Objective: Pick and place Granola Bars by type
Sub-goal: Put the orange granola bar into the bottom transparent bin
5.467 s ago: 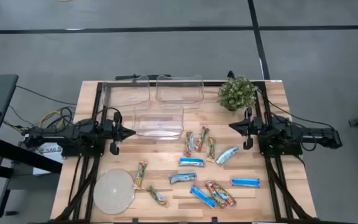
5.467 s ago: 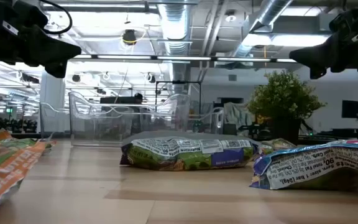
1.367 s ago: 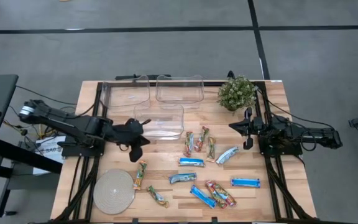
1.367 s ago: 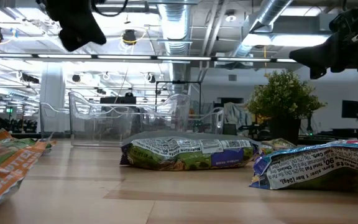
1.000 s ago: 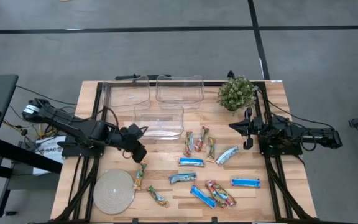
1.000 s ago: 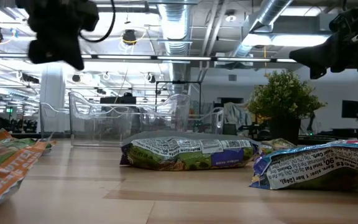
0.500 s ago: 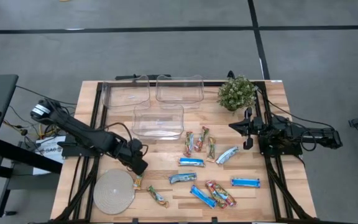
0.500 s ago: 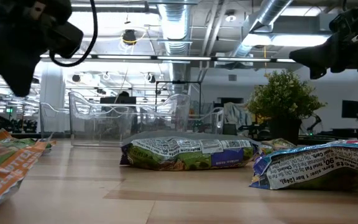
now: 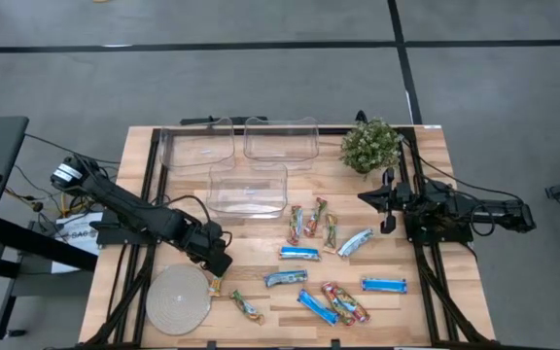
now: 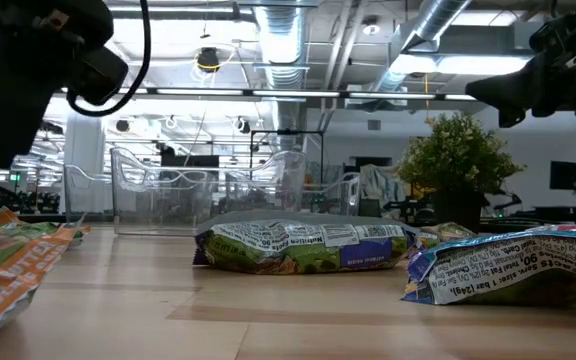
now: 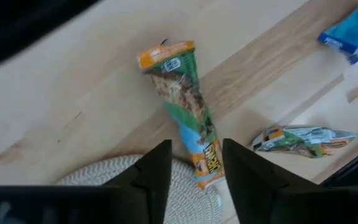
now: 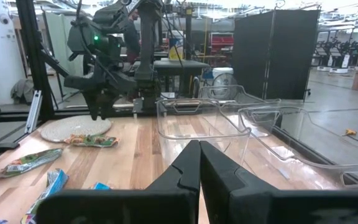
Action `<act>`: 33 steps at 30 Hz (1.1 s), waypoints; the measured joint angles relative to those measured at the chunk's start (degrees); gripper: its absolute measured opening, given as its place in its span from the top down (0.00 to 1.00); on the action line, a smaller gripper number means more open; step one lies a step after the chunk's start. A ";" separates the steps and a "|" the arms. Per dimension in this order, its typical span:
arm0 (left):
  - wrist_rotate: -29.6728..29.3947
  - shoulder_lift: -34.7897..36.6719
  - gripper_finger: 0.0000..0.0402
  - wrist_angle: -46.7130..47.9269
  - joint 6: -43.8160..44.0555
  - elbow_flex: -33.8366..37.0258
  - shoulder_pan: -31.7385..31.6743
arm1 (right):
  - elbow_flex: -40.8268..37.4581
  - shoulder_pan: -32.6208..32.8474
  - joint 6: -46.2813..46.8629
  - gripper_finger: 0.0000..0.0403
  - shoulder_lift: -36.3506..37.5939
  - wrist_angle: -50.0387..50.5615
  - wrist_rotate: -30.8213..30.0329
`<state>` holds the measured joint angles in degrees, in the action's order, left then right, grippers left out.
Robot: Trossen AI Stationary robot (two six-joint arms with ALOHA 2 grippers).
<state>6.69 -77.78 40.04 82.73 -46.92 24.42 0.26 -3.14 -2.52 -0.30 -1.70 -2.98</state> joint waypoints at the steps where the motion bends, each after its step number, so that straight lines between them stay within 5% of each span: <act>1: 0.77 -1.10 0.62 -0.78 0.08 0.00 0.08 | 0.01 0.00 0.00 1.00 -0.01 -0.03 0.00; 11: 2.10 -8.81 0.52 -6.31 0.90 0.04 0.34 | 0.01 0.00 0.00 1.00 -0.06 -0.04 0.02; 33: 1.01 -15.78 0.54 -10.59 -0.87 -0.19 0.38 | 0.00 0.00 0.00 1.00 -0.06 0.00 0.02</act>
<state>7.70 -93.56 29.45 81.86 -47.11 24.80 0.27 -3.14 -2.52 -0.36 -1.70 -2.96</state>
